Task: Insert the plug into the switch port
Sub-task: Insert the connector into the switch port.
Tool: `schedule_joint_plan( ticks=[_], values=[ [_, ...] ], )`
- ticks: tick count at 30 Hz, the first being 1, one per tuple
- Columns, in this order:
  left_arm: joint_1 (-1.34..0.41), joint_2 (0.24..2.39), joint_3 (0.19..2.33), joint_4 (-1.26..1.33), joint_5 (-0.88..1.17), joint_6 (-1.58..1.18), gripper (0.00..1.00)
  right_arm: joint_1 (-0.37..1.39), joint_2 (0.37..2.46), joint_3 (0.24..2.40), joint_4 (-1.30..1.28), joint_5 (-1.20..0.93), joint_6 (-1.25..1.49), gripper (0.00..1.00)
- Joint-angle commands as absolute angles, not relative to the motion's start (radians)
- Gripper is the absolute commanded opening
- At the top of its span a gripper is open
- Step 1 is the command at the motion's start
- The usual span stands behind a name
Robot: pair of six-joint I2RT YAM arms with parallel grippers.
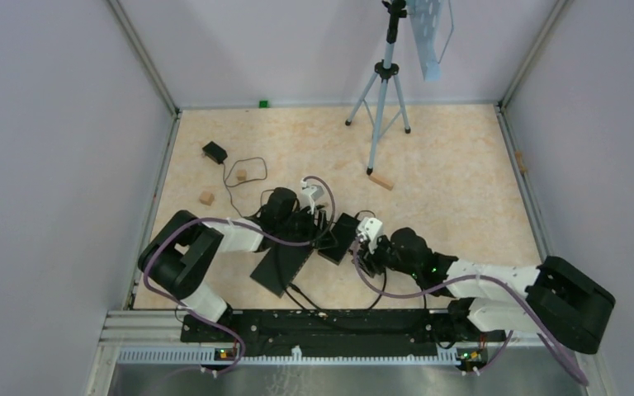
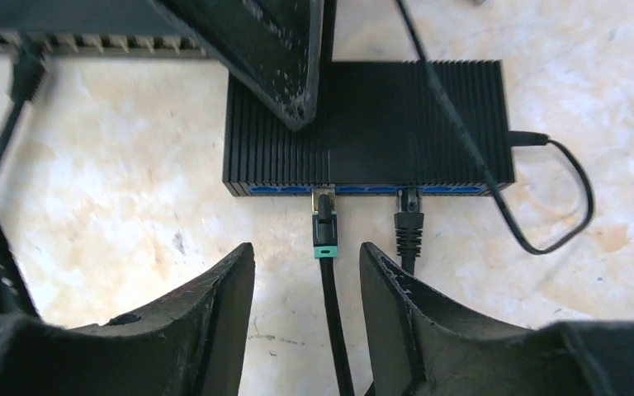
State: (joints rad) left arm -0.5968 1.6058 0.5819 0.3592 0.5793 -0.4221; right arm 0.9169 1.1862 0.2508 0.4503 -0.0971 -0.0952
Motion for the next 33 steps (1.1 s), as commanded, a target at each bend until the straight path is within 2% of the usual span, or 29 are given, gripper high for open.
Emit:
schedule_joint_plan(
  ticks=[1, 5, 8, 13, 15, 16, 17, 18, 19, 21, 23, 33],
  values=[
    [-0.56, 1.591, 0.625, 0.258, 0.576, -0.432, 0.66, 0.926, 1.063, 0.348, 0.294, -0.045, 0.072, 0.5],
    [-0.531, 1.565, 0.657, 0.209, 0.564, -0.428, 0.75, 0.923, 1.044, 0.476, 0.108, 0.071, 0.29, 0.62],
    [-0.518, 1.553, 0.67, 0.185, 0.564, -0.413, 0.78, 0.923, 1.081, 0.565, -0.041, 0.067, 0.298, 0.7],
    [-0.505, 1.541, 0.669, 0.182, 0.596, -0.408, 0.81, 0.923, 1.174, 0.606, -0.024, 0.009, 0.262, 0.79],
    [-0.504, 1.53, 0.668, 0.18, 0.612, -0.41, 0.82, 0.922, 1.211, 0.624, -0.046, 0.038, 0.286, 0.74],
    [-0.505, 1.522, 0.668, 0.178, 0.619, -0.409, 0.82, 0.921, 1.23, 0.632, -0.045, 0.066, 0.302, 0.65],
    [-0.504, 1.512, 0.668, 0.173, 0.619, -0.408, 0.83, 0.92, 1.25, 0.638, -0.042, 0.077, 0.303, 0.51],
    [-0.503, 1.498, 0.665, 0.17, 0.616, -0.407, 0.83, 0.92, 1.267, 0.645, -0.044, 0.084, 0.292, 0.43],
    [-0.503, 1.482, 0.661, 0.167, 0.61, -0.407, 0.84, 0.92, 1.279, 0.642, -0.04, 0.091, 0.282, 0.41],
    [-0.502, 1.45, 0.655, 0.157, 0.585, -0.41, 0.9, 0.92, 1.286, 0.611, 0.005, 0.101, 0.266, 0.42],
    [-0.5, 1.42, 0.65, 0.148, 0.562, -0.41, 0.98, 0.921, 1.273, 0.547, 0.104, 0.096, 0.234, 0.49],
    [-0.494, 1.298, 0.621, 0.127, 0.391, -0.456, 0.99, 0.918, 1.335, 0.475, 0.273, 0.085, 0.065, 0.56]
  ],
)
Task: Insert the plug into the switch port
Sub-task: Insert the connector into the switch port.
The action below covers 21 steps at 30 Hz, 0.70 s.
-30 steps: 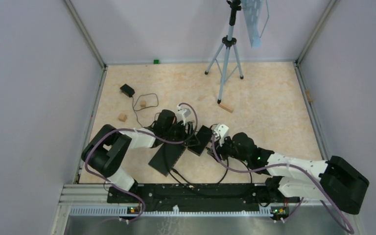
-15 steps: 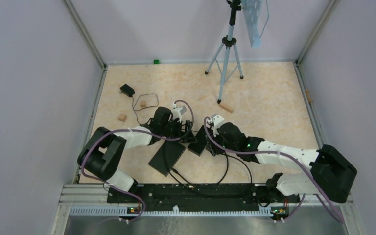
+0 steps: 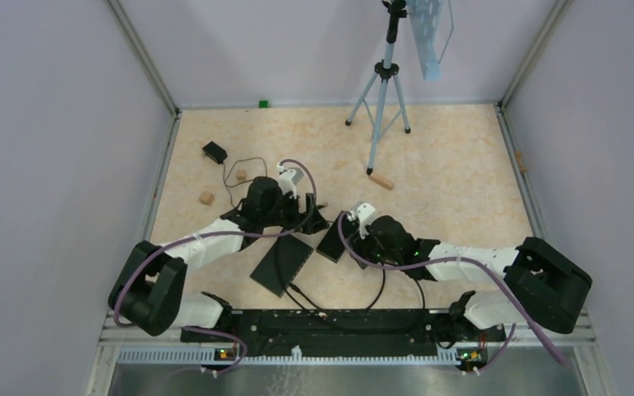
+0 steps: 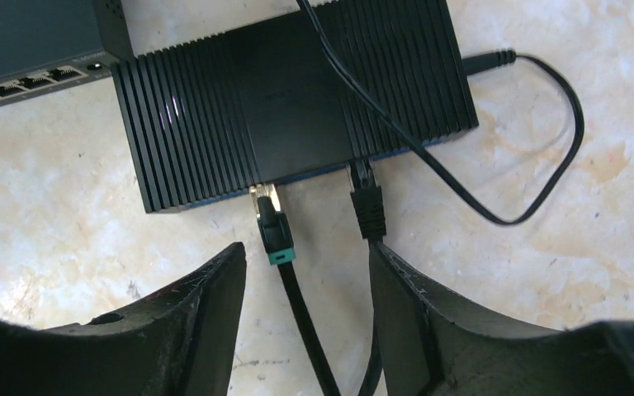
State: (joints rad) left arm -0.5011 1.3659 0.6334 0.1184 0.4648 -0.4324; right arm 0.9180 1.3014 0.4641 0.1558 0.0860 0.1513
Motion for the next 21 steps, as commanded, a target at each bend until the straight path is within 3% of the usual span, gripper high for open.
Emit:
schedule_joint_plan(
  ticks=[1, 5, 12, 15, 21],
  values=[
    [-0.493, 1.288, 0.619, 0.129, 0.389, -0.459, 0.99, 0.917, 1.342, 0.479, 0.276, 0.073, 0.056, 0.55],
    [-0.491, 1.268, 0.614, 0.129, 0.42, -0.448, 0.99, 0.917, 1.372, 0.485, 0.289, 0.035, 0.039, 0.43],
    [-0.492, 1.298, 0.596, 0.151, 0.495, -0.446, 0.97, 0.913, 1.399, 0.476, 0.297, 0.003, 0.032, 0.39],
    [-0.492, 1.317, 0.572, 0.211, 0.528, -0.468, 0.96, 0.91, 1.424, 0.48, 0.298, 0.006, 0.039, 0.31],
    [-0.492, 1.431, 0.574, 0.231, 0.612, -0.475, 0.95, 0.904, 1.446, 0.474, 0.336, -0.019, 0.062, 0.31]
  ],
)
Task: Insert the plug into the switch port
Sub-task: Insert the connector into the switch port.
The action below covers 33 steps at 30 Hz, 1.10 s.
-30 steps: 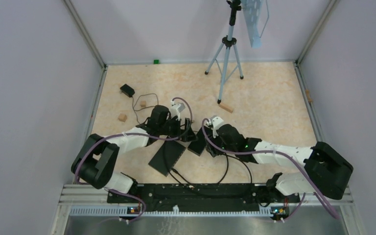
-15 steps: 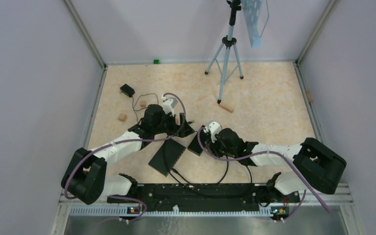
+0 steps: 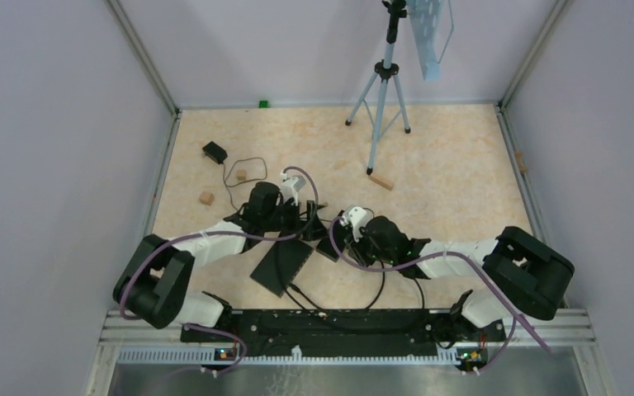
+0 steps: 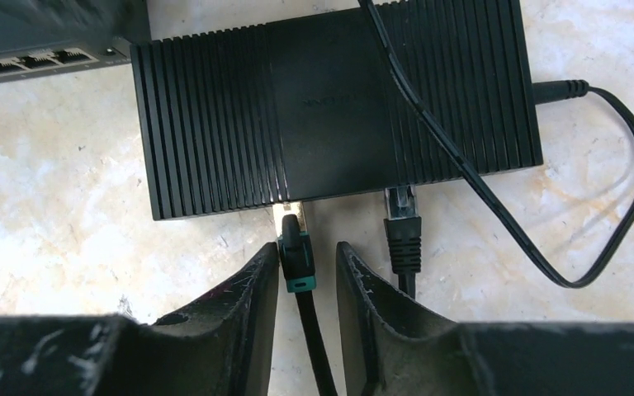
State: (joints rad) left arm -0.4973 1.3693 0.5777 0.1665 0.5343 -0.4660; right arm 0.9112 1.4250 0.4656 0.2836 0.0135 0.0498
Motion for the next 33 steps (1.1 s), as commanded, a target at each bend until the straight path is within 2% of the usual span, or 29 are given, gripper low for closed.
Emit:
schedule_joint_plan(
  ticks=[1, 13, 18, 21, 23, 25, 27, 29, 33],
  values=[
    [-0.493, 1.448, 0.569, 0.245, 0.627, -0.474, 0.93, 0.904, 1.448, 0.472, 0.338, -0.021, 0.064, 0.32],
    [-0.535, 1.569, 0.579, 0.292, 0.625, -0.469, 0.81, 0.904, 1.414, 0.445, 0.335, -0.023, 0.096, 0.25],
    [-0.541, 1.602, 0.595, 0.293, 0.627, -0.464, 0.76, 0.904, 1.421, 0.452, 0.315, -0.025, 0.107, 0.11],
    [-0.541, 1.613, 0.598, 0.289, 0.624, -0.458, 0.75, 0.903, 1.418, 0.461, 0.291, -0.024, 0.112, 0.09],
    [-0.541, 1.619, 0.598, 0.287, 0.624, -0.457, 0.75, 0.904, 1.408, 0.464, 0.276, -0.019, 0.114, 0.14],
    [-0.54, 1.623, 0.6, 0.287, 0.624, -0.456, 0.74, 0.904, 1.402, 0.467, 0.258, -0.011, 0.114, 0.31],
    [-0.541, 1.627, 0.601, 0.286, 0.626, -0.453, 0.74, 0.904, 1.399, 0.471, 0.244, -0.008, 0.117, 0.39],
    [-0.54, 1.63, 0.604, 0.281, 0.626, -0.45, 0.74, 0.904, 1.398, 0.477, 0.23, -0.006, 0.125, 0.4],
    [-0.541, 1.634, 0.607, 0.276, 0.625, -0.443, 0.73, 0.904, 1.401, 0.486, 0.217, -0.003, 0.141, 0.28]
  ],
)
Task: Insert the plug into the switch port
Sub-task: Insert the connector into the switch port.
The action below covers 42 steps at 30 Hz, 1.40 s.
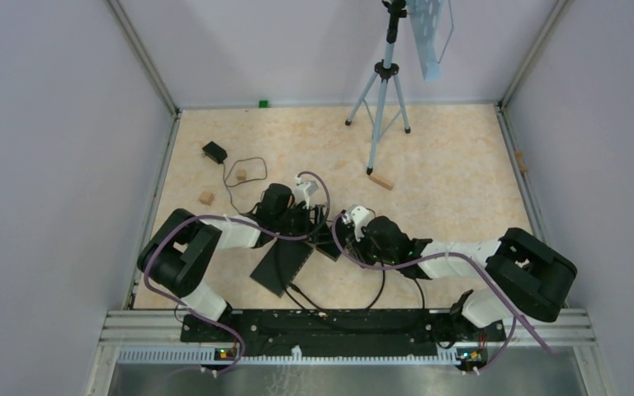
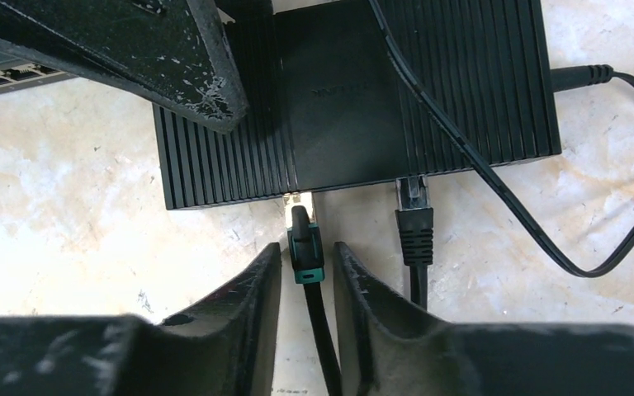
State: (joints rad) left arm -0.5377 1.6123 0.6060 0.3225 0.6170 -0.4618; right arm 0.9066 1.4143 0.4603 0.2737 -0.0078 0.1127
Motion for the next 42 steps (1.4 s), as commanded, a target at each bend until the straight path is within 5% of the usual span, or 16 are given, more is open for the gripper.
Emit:
schedule_joint_plan(
  ticks=[1, 6, 11, 26, 42],
  values=[
    [-0.54, 1.634, 0.608, 0.275, 0.626, -0.442, 0.73, 0.904, 1.401, 0.483, 0.221, -0.003, 0.142, 0.24],
    [-0.541, 1.647, 0.611, 0.277, 0.634, -0.438, 0.72, 0.904, 1.422, 0.484, 0.236, 0.038, 0.139, 0.0],
    [-0.55, 1.674, 0.59, 0.293, 0.654, -0.432, 0.68, 0.904, 1.496, 0.507, 0.252, 0.026, 0.105, 0.0],
    [-0.642, 1.793, 0.559, 0.352, 0.759, -0.402, 0.3, 0.904, 1.558, 0.567, 0.342, 0.027, -0.023, 0.0],
    [-0.732, 1.834, 0.543, 0.388, 0.779, -0.416, 0.3, 0.904, 1.503, 0.758, 0.405, 0.018, -0.057, 0.0]
  ],
)
